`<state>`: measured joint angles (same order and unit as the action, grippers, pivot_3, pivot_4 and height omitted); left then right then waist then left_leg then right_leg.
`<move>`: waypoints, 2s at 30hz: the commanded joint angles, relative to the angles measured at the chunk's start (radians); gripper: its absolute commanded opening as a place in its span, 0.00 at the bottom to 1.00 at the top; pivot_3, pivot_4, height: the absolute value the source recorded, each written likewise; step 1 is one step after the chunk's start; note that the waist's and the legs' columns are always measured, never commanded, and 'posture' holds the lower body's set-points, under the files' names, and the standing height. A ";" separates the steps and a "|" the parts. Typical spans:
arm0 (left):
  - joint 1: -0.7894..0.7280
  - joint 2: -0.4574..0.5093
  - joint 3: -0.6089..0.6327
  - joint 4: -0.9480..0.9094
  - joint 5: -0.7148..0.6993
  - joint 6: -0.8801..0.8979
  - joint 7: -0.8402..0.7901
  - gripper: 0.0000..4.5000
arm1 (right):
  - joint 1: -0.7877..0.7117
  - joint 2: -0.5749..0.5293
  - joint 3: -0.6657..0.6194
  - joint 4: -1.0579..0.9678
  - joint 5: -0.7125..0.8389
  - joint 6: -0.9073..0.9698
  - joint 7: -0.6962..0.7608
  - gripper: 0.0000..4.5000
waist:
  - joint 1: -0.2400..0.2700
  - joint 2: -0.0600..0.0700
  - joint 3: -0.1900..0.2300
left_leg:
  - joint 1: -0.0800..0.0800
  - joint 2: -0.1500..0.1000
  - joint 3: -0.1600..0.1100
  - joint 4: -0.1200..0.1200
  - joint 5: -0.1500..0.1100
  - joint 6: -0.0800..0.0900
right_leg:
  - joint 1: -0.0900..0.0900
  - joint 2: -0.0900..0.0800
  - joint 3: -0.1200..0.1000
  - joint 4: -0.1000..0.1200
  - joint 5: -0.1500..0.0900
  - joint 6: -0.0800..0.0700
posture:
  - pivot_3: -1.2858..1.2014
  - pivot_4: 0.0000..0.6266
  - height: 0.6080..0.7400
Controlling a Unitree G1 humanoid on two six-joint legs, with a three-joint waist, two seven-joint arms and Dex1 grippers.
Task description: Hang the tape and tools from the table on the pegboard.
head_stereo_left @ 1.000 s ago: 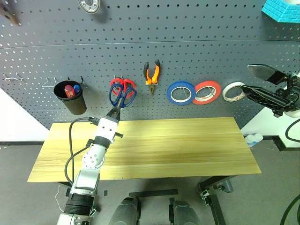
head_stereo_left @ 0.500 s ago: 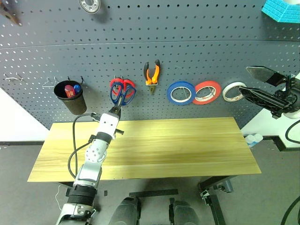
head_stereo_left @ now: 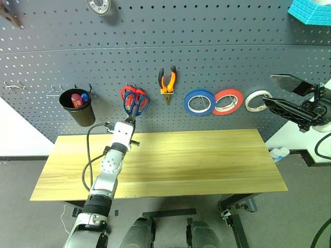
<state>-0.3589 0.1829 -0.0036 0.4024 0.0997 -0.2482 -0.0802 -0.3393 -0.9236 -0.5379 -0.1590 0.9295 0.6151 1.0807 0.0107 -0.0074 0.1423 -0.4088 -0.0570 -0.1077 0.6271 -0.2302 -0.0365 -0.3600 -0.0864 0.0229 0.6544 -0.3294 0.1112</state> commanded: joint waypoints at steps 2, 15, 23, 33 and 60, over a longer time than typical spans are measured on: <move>-0.029 -0.006 0.002 0.022 -0.010 -0.032 -0.002 0.12 | 0.000 -0.017 -0.043 -0.038 0.025 -0.001 -0.004 1.00 | -0.001 0.000 0.000 | 0.000 0.000 0.000 0.000 0.000 0.000 | 0.000 0.000 0.000 0.000 0.000 0.000 | 0.49 0.23 0.98; -0.035 -0.012 0.002 0.043 -0.013 -0.030 -0.005 0.32 | 0.002 -0.014 -0.047 -0.039 0.024 -0.009 -0.019 1.00 | -0.001 0.000 0.000 | 0.000 0.000 0.000 0.001 0.000 0.000 | 0.001 0.000 0.000 0.000 0.000 0.001 | 0.49 0.23 0.98; -0.008 -0.016 0.004 0.020 -0.006 0.002 0.002 0.89 | -0.005 -0.012 -0.034 -0.033 0.020 -0.012 -0.012 1.00 | -0.001 0.000 0.000 | 0.000 0.000 0.000 0.001 0.000 0.000 | 0.001 0.000 0.000 0.000 0.000 0.001 | 0.50 0.22 0.98; 0.207 0.001 -0.003 -0.223 -0.045 0.212 -0.082 0.99 | 0.003 -0.012 -0.040 -0.059 0.036 -0.003 -0.012 1.00 | -0.006 0.000 0.000 | 0.000 0.000 0.000 0.001 0.000 0.000 | 0.000 0.000 0.000 0.000 0.000 0.001 | 0.50 0.21 0.98; 0.220 0.011 0.181 -0.329 -0.136 0.785 0.026 0.99 | 0.174 0.130 0.208 -0.300 0.060 0.089 -0.162 1.00 | 0.002 -0.003 0.004 | -0.001 0.000 -0.001 0.000 -0.001 0.001 | 0.001 -0.001 0.000 -0.002 0.000 0.001 | 0.51 0.23 0.98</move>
<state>-0.1239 0.1915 0.1519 0.0766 -0.0303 0.5377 -0.0676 -0.1579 -0.7993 -0.3189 -0.4270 0.9855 0.7210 0.9234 0.0131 -0.0100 0.1462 -0.4093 -0.0568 -0.1089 0.6274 -0.2308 -0.0358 -0.3595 -0.0874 0.0231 0.6522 -0.3291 0.1117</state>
